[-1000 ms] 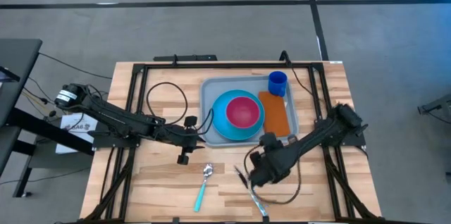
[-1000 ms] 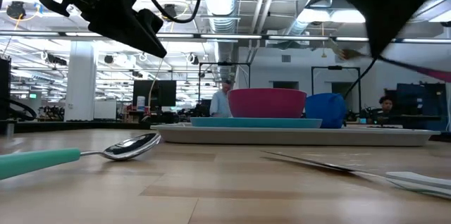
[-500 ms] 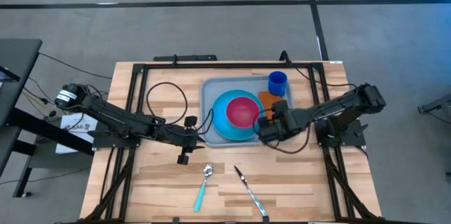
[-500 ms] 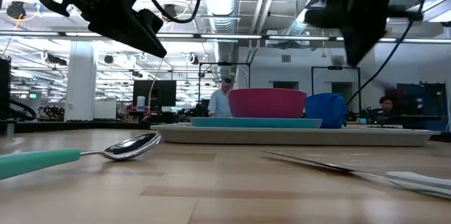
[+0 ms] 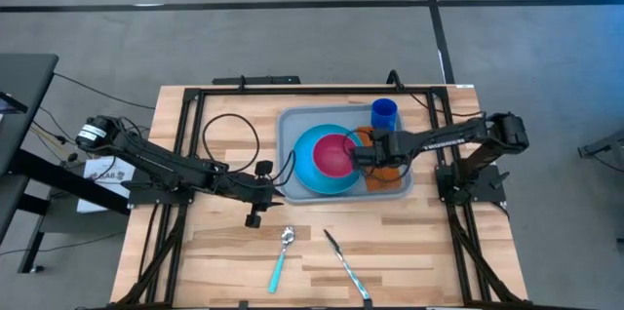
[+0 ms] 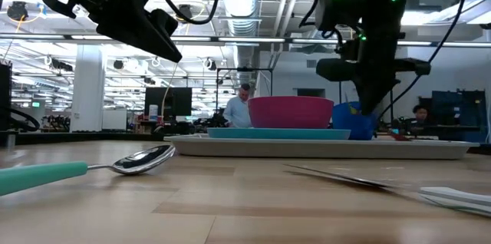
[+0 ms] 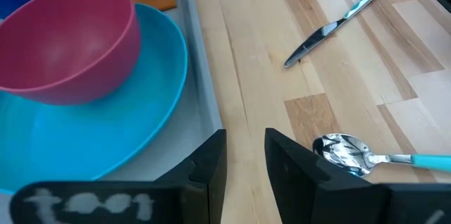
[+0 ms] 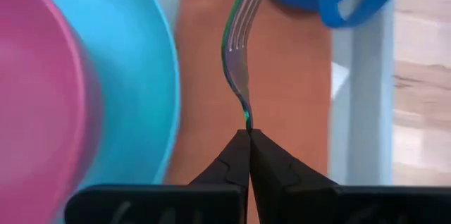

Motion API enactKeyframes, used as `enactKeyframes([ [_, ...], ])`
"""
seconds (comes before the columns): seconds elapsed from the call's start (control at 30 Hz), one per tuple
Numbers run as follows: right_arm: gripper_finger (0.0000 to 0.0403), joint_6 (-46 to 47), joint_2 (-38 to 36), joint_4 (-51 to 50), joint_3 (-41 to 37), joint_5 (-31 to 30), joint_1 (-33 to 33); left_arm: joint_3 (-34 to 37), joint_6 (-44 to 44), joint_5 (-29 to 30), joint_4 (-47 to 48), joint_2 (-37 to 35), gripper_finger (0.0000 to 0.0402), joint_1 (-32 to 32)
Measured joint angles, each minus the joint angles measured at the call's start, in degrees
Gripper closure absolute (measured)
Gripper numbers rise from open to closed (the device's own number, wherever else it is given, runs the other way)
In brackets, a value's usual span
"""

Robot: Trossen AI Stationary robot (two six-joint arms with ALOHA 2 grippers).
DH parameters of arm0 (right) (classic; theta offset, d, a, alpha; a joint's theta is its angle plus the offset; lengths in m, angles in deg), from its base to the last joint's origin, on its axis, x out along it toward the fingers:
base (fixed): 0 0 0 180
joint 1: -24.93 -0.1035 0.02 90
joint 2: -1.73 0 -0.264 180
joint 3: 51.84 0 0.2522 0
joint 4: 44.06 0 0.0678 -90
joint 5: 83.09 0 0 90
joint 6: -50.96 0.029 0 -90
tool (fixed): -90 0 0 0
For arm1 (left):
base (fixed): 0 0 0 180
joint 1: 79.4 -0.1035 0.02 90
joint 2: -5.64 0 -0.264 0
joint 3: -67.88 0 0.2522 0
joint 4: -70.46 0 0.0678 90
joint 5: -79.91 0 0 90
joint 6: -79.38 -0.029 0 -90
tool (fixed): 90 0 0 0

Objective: Set up tray
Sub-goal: Put the blue fork on top of the brown napkin, then put the blue spoon on top of the brown napkin to the right of the blue fork

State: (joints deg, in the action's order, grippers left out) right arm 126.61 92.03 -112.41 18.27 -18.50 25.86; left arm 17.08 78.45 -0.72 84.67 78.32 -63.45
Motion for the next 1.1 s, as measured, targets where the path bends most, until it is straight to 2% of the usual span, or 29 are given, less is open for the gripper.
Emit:
enactKeyframes([
  [0.2, 0.0403, -2.68, 4.13, 3.49, 0.05, 2.01, 3.07, 0.0, 0.0, 0.0, 0.22, -0.02, 0.0315, 0.0],
  [0.5, 0.0401, -2.79, 10.16, 5.08, 0.14, 3.45, 3.23, 0.0, 0.0, 0.0, 0.11, -0.02, 0.0315, -0.01],
  [0.73, 0.0366, -5.62, 8.91, 5.65, 0.16, 5.94, 3.75, 0.0, 0.01, 0.0, 0.1, -0.02, 0.0315, -0.02],
  [1.1, 0.03, -7.78, 3.22, 5.3, 0.16, 6.08, 3.71, 0.0, 0.02, 0.0, 0.09, -0.02, 0.0315, -0.02],
])
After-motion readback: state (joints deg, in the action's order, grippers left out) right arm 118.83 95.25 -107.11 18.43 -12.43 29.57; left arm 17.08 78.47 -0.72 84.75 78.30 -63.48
